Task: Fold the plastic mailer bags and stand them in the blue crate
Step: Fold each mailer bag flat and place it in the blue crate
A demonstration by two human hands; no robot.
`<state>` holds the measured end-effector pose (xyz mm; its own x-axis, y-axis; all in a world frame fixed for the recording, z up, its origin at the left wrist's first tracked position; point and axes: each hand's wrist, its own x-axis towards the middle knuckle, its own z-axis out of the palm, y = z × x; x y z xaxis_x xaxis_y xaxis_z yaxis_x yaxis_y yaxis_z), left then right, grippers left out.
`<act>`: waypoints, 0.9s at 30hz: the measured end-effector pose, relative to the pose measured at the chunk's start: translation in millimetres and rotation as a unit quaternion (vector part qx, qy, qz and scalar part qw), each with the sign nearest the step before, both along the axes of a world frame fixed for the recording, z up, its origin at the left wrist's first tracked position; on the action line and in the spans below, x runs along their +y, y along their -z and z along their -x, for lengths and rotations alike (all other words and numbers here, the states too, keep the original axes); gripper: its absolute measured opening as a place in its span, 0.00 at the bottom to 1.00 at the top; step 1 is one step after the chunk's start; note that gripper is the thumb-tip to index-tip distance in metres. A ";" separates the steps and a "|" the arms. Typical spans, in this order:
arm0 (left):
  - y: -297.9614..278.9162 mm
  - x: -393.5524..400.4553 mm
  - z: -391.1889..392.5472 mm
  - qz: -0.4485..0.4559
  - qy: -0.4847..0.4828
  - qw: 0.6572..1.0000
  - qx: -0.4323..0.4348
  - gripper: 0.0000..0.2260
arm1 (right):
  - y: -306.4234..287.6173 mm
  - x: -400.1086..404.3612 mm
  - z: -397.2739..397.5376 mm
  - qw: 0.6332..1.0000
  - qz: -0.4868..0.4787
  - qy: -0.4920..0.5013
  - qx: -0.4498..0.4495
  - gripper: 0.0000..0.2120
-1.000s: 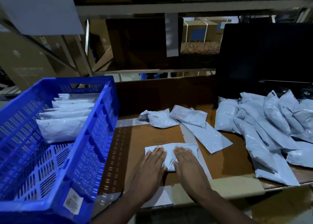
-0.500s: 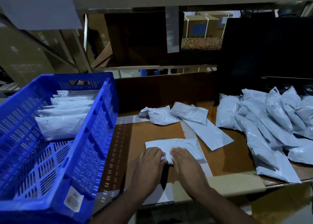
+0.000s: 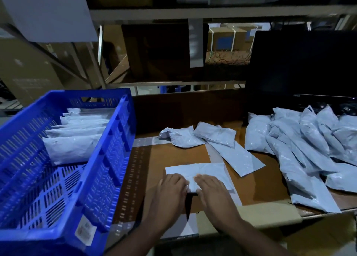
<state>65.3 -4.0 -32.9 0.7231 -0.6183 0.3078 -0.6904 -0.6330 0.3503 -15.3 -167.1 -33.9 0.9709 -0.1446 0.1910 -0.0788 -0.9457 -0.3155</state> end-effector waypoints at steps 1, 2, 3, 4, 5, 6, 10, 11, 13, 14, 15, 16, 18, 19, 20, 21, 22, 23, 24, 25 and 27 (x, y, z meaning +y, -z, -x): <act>-8.4 -2.8 -6.0 -0.010 0.000 1.000 0.010 0.09 | -9.8 -2.6 -7.6 1.000 -0.023 0.001 0.004 0.19; -15.7 -5.3 -11.5 -0.022 0.001 1.000 0.014 0.11 | -17.1 -4.9 -14.2 0.999 -0.033 0.003 0.000 0.19; -21.0 -6.8 -16.7 -0.015 -0.008 0.999 0.028 0.12 | -22.5 -7.5 -19.7 0.999 -0.028 0.012 -0.009 0.19; -23.8 -7.7 -22.4 0.002 -0.024 0.999 0.047 0.12 | -26.2 -9.9 -24.5 0.999 -0.019 0.022 -0.017 0.19; -26.3 -8.8 -27.6 0.027 -0.045 0.997 0.052 0.11 | -28.3 -10.9 -29.2 0.999 -0.011 0.032 -0.021 0.19; -29.0 -10.0 -31.8 0.045 -0.059 0.996 0.046 0.10 | -29.8 -10.4 -34.1 0.999 -0.012 0.035 -0.021 0.19; -12.1 -26.2 -41.0 -0.048 -0.038 0.997 0.054 0.20 | -23.3 0.1 -51.9 0.998 -0.043 0.007 0.038 0.25; -1.0 -29.0 -39.9 -0.095 -0.024 0.994 0.051 0.23 | -19.0 3.3 -53.7 0.998 -0.029 -0.007 0.061 0.28; 17.2 -28.0 -35.1 -0.126 -0.025 0.991 0.040 0.28 | -8.3 4.5 -52.6 0.996 -0.005 -0.033 0.079 0.41; 24.7 -25.9 -32.0 -0.119 -0.033 0.992 0.030 0.30 | -1.4 3.3 -51.9 0.996 -0.001 -0.033 0.077 0.45; 28.2 -24.1 -28.5 -0.105 -0.037 0.994 0.018 0.29 | 3.5 2.4 -50.5 0.997 0.008 -0.032 0.072 0.46; 27.9 -22.1 -26.3 -0.100 -0.035 0.994 0.016 0.28 | 6.0 1.7 -49.5 0.997 0.017 -0.028 0.069 0.45; 31.4 -18.6 -25.1 -0.105 -0.029 0.994 0.013 0.28 | 7.3 1.4 -47.7 0.998 0.021 -0.014 0.063 0.44; 31.3 -17.5 -26.0 -0.107 -0.026 0.994 0.017 0.30 | 7.6 0.6 -47.8 0.998 0.015 -0.013 0.065 0.48; 28.7 -15.6 -26.3 -0.108 -0.021 0.994 0.026 0.33 | 7.9 -1.0 -47.2 0.997 0.008 -0.015 0.077 0.53; 27.8 -14.4 -26.4 -0.106 -0.016 0.994 0.034 0.36 | 6.7 -3.0 -45.6 0.996 0.005 -0.012 0.087 0.54; 27.7 -13.3 -25.6 -0.100 -0.014 0.994 0.041 0.39 | 5.1 -4.5 -43.7 0.996 0.000 -0.005 0.090 0.52; 26.7 -11.9 -24.9 -0.095 -0.014 0.994 0.052 0.41 | 3.3 -5.1 -41.8 0.996 -0.005 0.006 0.088 0.48; 25.8 -11.0 -24.1 -0.093 -0.014 0.994 0.062 0.42 | 3.3 -5.4 -40.3 0.996 -0.009 0.017 0.090 0.45; 25.6 -10.3 -23.1 -0.090 -0.016 0.994 0.063 0.43 | 4.1 -6.3 -38.2 0.995 -0.010 0.025 0.095 0.43; 24.7 -9.5 -22.9 -0.086 -0.019 0.994 0.063 0.41 | 9.6 -13.3 -33.9 0.993 -0.010 0.051 0.102 0.43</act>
